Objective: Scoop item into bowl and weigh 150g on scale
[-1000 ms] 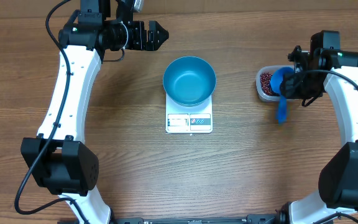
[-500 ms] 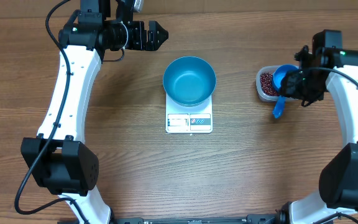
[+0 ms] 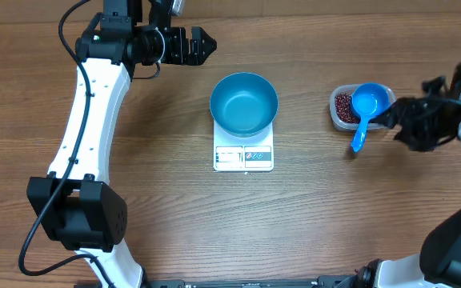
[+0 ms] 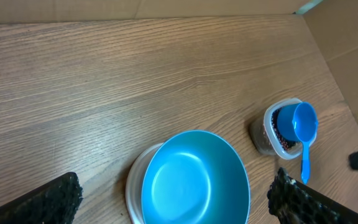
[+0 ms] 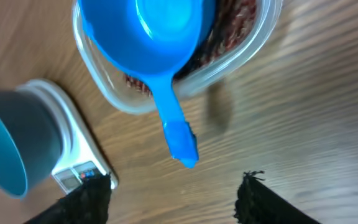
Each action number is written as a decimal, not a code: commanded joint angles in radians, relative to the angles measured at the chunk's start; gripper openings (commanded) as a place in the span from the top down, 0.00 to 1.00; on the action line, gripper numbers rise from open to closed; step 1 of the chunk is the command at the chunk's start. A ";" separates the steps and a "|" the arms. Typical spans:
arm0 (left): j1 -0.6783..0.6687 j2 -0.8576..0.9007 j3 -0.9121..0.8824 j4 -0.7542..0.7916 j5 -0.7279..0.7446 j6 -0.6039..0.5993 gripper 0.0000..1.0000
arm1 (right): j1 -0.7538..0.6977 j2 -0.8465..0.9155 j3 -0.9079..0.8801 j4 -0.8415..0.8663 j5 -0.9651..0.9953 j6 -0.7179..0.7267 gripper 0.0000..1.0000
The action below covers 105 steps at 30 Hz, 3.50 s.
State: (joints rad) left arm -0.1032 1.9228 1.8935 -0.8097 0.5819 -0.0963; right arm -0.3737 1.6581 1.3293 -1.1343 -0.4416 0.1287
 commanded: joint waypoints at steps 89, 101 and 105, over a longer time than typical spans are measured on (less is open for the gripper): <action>-0.270 -0.029 0.013 0.371 0.305 -0.338 0.00 | 0.122 -0.010 -0.536 2.598 -1.013 1.701 0.96; -0.275 -0.026 0.010 0.334 0.169 -0.327 0.01 | 0.166 -0.010 -0.535 2.717 -0.975 1.806 0.96; -0.284 -0.024 -0.003 0.311 0.145 -0.327 0.00 | 0.170 -0.010 -0.535 2.717 -0.970 1.809 0.96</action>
State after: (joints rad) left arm -0.3744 1.9224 1.8931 -0.4900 0.7612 -0.4171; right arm -0.2138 1.6573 0.7650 1.5280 -1.4441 1.9171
